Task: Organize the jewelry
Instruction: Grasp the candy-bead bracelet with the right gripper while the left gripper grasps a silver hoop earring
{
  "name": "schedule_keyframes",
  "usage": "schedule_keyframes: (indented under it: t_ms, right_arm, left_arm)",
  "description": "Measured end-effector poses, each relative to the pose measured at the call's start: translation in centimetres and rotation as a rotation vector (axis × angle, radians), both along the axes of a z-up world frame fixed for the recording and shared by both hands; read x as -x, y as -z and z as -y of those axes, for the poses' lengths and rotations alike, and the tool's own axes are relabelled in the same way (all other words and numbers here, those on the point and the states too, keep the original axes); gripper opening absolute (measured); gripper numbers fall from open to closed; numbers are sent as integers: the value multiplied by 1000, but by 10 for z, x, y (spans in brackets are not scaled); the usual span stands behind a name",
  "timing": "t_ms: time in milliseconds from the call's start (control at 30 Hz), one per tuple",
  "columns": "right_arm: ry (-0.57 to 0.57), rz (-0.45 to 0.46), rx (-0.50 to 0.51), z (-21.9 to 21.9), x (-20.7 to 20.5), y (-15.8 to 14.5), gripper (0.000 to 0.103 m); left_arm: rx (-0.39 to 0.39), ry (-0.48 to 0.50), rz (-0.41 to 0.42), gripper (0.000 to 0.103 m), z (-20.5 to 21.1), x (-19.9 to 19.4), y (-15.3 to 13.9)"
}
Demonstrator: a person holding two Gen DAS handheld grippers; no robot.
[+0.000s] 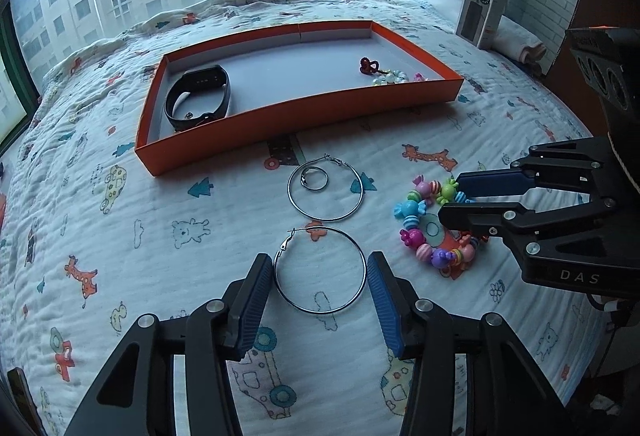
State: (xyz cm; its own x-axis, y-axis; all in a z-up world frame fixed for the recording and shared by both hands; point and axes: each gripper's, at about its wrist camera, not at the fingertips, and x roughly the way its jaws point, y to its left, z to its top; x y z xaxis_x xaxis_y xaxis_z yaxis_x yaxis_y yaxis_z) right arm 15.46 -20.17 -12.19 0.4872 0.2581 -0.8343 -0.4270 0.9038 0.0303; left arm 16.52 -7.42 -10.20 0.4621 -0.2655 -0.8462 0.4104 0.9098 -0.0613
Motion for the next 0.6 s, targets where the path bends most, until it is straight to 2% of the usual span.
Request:
schedule_keyframes:
  t_ms: [100, 367, 600]
  right_arm:
    - [-10, 5, 21, -2, -2, 0, 33]
    - [-43, 39, 103, -13, -3, 1, 22]
    - [-12, 43, 72, -10, 2, -5, 22]
  left_arm:
    - [6, 1, 2, 52, -1, 0, -1]
    - [21, -4, 4, 52, -2, 0, -3]
    - [34, -14, 23, 52, -7, 3, -15]
